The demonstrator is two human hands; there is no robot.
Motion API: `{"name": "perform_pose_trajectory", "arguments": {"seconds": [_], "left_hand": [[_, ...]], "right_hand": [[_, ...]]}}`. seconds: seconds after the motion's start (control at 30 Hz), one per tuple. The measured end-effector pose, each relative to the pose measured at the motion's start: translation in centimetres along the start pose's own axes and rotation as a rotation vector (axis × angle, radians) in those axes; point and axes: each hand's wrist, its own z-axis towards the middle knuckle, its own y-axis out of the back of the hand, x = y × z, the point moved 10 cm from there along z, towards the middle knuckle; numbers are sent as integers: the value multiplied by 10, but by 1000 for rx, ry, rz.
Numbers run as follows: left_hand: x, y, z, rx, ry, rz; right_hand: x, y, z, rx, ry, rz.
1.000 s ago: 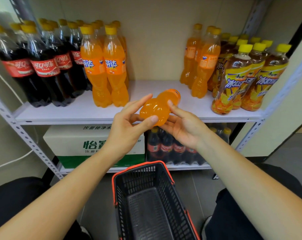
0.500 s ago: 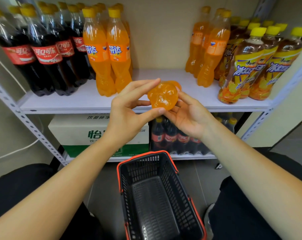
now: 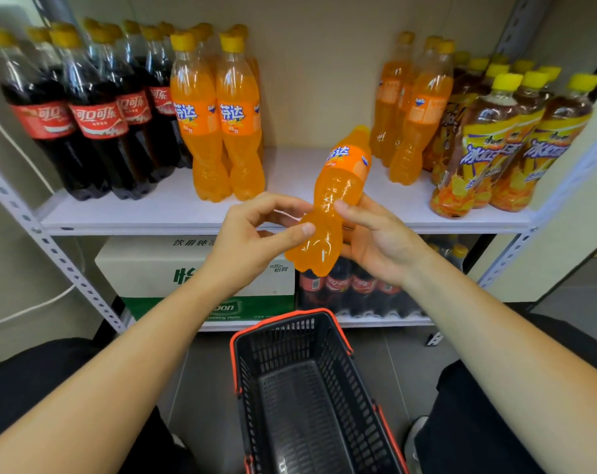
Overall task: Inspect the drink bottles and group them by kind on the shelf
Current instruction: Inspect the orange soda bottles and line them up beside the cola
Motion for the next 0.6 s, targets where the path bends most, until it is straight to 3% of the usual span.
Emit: {"name": "perform_pose_trajectory", "arguments": {"seconds": [0.1,0.23,0.4,0.6], "left_hand": [[16,-7,-2,41,141,-61],[36,-11,-6,48,266,27],[62,-27,-13,129,516,-264],[48,-25,-8,-2,358,-325]], "right_hand": [[8,6,0,-42,73,-68],[12,12,0,-87,107,-123],[11,15,1,-99,118,-31],[9,15,0,-104,120,-44]]}}
